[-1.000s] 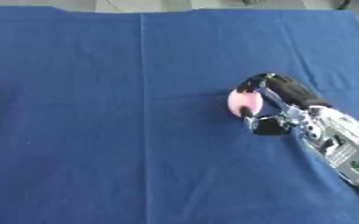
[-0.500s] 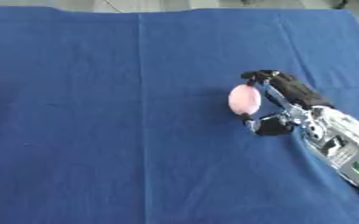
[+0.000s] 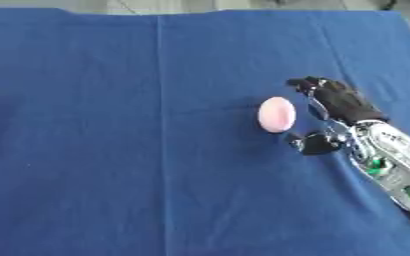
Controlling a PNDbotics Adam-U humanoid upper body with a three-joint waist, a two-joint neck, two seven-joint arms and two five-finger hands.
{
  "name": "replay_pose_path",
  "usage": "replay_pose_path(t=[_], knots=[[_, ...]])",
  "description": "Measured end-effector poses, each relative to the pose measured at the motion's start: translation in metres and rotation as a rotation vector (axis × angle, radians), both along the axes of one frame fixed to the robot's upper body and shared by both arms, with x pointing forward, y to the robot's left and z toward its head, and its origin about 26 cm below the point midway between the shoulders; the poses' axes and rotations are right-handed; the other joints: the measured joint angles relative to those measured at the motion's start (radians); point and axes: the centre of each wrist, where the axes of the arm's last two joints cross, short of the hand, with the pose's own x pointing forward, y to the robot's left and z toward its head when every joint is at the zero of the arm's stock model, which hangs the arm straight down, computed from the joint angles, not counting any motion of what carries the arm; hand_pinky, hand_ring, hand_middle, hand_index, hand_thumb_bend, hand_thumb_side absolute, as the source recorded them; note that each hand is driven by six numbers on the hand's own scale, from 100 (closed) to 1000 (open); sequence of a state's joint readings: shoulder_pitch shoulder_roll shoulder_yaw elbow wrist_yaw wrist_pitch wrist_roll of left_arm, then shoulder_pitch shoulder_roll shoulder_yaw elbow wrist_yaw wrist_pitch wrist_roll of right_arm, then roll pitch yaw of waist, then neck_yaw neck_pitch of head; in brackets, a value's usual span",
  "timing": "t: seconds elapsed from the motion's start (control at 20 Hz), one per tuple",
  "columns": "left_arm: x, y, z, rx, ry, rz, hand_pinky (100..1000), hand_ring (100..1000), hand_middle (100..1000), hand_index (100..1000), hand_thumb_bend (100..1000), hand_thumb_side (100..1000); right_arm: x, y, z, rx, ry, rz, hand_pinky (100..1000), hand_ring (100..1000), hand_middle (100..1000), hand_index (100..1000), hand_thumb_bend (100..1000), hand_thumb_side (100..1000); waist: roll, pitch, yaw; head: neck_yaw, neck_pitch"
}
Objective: Pick up the objects with one hand, pass them to the other hand, and then place them into the box on the other side of the table.
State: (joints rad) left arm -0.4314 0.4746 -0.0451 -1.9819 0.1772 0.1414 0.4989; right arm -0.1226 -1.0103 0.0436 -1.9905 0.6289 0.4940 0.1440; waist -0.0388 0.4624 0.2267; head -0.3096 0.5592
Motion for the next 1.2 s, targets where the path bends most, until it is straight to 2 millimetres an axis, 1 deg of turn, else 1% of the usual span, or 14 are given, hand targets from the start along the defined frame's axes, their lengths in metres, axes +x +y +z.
replay_pose_path(t=[0.1,0.2,0.4,0.55,0.65,0.9,1.0,1.2], knots=[[0.0000,-0.0001,0.0000,0.000,0.000,0.000,835,671,771,852,146,895,0.0000,0.0002,-0.0003,0.021,-0.009,-0.006,911,882,731,880,177,100,0.001,0.002,0.002,0.000,-0.001],[0.0000,-0.0004,-0.0002,-0.002,0.001,0.000,836,671,771,852,145,894,0.0001,0.0004,-0.0005,0.051,-0.018,-0.001,912,883,731,879,152,100,0.002,0.002,0.002,0.000,-0.004],[0.0001,-0.0012,-0.0011,-0.009,0.004,-0.001,840,673,771,851,143,894,0.0004,0.0016,-0.0015,0.096,-0.026,0.036,912,884,734,887,153,100,0.006,0.003,-0.001,0.003,-0.007],[0.0001,-0.0011,-0.0013,-0.008,0.005,-0.001,840,673,771,850,144,893,0.0010,0.0025,-0.0002,0.112,-0.024,0.065,915,887,739,888,184,100,0.006,0.003,-0.002,0.009,-0.007],[0.0001,-0.0012,-0.0013,-0.008,0.005,-0.001,841,673,770,848,144,893,0.0010,0.0026,-0.0003,0.111,-0.017,0.077,916,889,742,894,186,100,0.005,0.003,-0.003,0.009,-0.008],[0.0001,-0.0013,-0.0011,-0.009,0.004,-0.001,841,672,770,847,144,892,0.0010,0.0029,-0.0009,0.104,0.011,0.087,918,892,755,911,253,100,0.000,0.008,0.003,0.009,-0.010],[0.0001,-0.0013,-0.0010,-0.009,0.004,-0.001,842,672,769,847,144,892,0.0010,0.0029,-0.0009,0.099,0.021,0.086,918,891,754,912,261,100,-0.002,0.010,0.006,0.009,-0.014],[0.0002,-0.0015,-0.0006,-0.009,0.002,-0.002,842,670,768,845,144,893,0.0011,0.0030,-0.0007,0.091,0.034,0.084,919,892,751,910,240,100,-0.007,0.014,0.010,0.009,-0.018]])
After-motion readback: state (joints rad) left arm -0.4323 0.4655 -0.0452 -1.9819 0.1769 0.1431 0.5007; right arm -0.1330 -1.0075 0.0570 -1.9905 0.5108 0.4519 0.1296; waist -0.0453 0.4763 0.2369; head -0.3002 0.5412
